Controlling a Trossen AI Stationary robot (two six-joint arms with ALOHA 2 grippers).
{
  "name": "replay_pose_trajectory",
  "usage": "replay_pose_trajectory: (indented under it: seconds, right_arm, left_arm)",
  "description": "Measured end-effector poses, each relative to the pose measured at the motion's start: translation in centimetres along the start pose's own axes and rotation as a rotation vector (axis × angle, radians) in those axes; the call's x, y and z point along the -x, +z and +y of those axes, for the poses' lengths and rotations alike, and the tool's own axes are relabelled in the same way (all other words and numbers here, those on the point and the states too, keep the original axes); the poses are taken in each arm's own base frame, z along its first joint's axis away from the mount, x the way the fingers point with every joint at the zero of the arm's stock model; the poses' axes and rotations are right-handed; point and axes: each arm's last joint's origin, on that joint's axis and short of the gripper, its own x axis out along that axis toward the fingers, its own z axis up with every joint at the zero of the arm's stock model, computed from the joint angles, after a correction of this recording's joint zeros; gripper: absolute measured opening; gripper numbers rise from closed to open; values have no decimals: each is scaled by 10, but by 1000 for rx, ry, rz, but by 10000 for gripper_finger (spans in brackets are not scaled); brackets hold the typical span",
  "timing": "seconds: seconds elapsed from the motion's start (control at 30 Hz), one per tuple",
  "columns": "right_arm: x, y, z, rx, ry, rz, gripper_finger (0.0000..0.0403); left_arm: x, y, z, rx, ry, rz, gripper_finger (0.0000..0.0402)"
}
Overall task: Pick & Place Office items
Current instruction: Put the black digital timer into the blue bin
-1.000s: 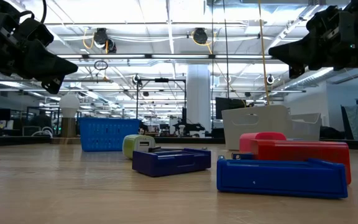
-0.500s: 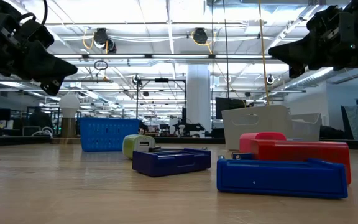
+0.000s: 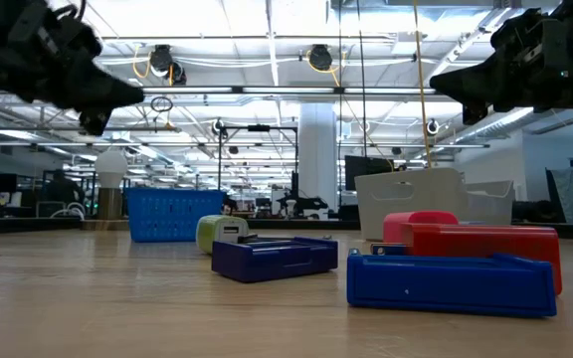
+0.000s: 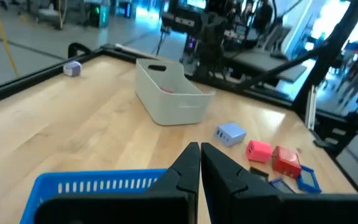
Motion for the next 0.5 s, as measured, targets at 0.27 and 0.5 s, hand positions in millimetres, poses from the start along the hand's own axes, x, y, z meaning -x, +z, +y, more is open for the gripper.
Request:
replay_pose_trajectory:
  seconds: [0.27, 0.5]
  right_arm:
    - [0, 0, 0, -9, 0, -1, 2]
    - [0, 0, 0, -37, 0, 3, 2]
  left_arm:
    - [-48, 54, -21, -48, 47, 192, 14]
    - [-98, 64, -45, -123, 63, 273, 14]
